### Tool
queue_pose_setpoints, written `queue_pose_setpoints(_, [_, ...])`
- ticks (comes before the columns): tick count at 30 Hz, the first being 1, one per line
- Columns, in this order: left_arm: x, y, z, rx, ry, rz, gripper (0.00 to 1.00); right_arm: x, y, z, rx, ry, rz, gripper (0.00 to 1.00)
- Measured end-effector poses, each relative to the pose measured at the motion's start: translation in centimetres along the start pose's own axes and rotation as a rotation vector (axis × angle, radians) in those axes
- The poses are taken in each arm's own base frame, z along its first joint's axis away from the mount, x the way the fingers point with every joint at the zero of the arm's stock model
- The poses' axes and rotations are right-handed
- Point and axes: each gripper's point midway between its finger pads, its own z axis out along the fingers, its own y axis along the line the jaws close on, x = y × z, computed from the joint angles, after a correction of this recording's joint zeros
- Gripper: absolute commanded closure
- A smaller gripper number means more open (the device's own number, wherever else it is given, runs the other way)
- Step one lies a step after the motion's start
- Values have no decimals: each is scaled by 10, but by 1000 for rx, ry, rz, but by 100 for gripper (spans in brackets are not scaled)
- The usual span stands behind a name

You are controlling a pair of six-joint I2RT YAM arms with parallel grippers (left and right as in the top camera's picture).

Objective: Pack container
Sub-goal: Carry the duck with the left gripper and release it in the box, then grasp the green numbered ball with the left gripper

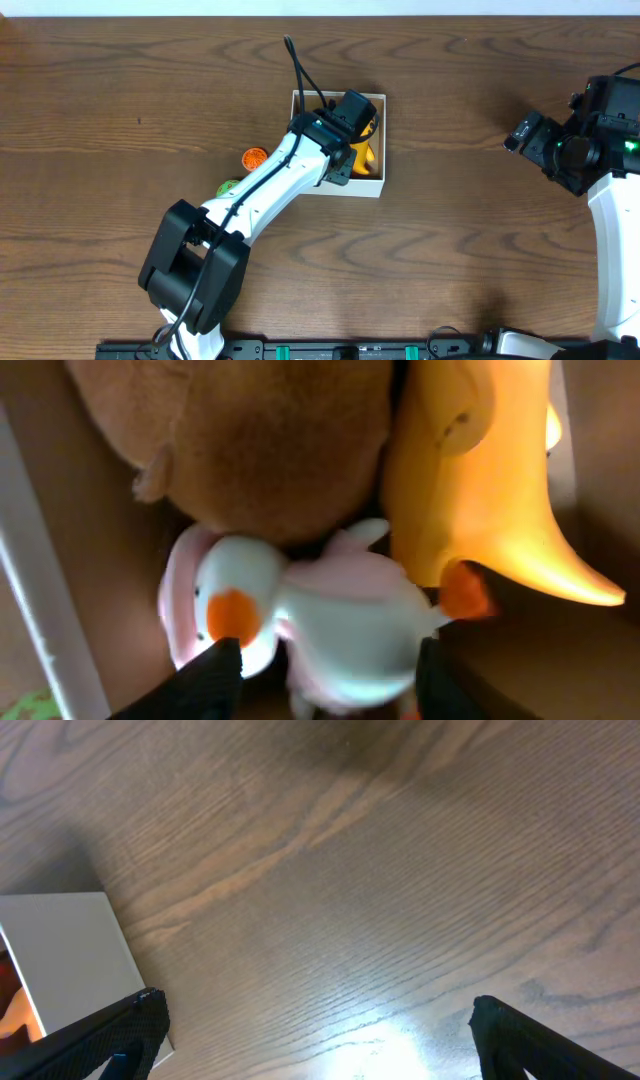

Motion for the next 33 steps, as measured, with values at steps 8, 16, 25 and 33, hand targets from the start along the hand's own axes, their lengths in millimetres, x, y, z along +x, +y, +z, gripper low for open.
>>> queue_pose_setpoints(8, [-22, 2, -46, 9, -30, -6, 42, 0, 0, 0, 0, 0, 0, 1])
queue_pose_setpoints(16, [-6, 51, -111, -55, -2, -91, 33, 0, 0, 0, 0, 0, 0, 1])
queue_pose_setpoints(25, [38, 145, -94, -140, 207, -335, 27, 0, 0, 0, 0, 1, 0, 1])
queue_pose_setpoints(33, [67, 168, -49, 5, 299, -420, 25, 0, 0, 0, 0, 0, 0, 1])
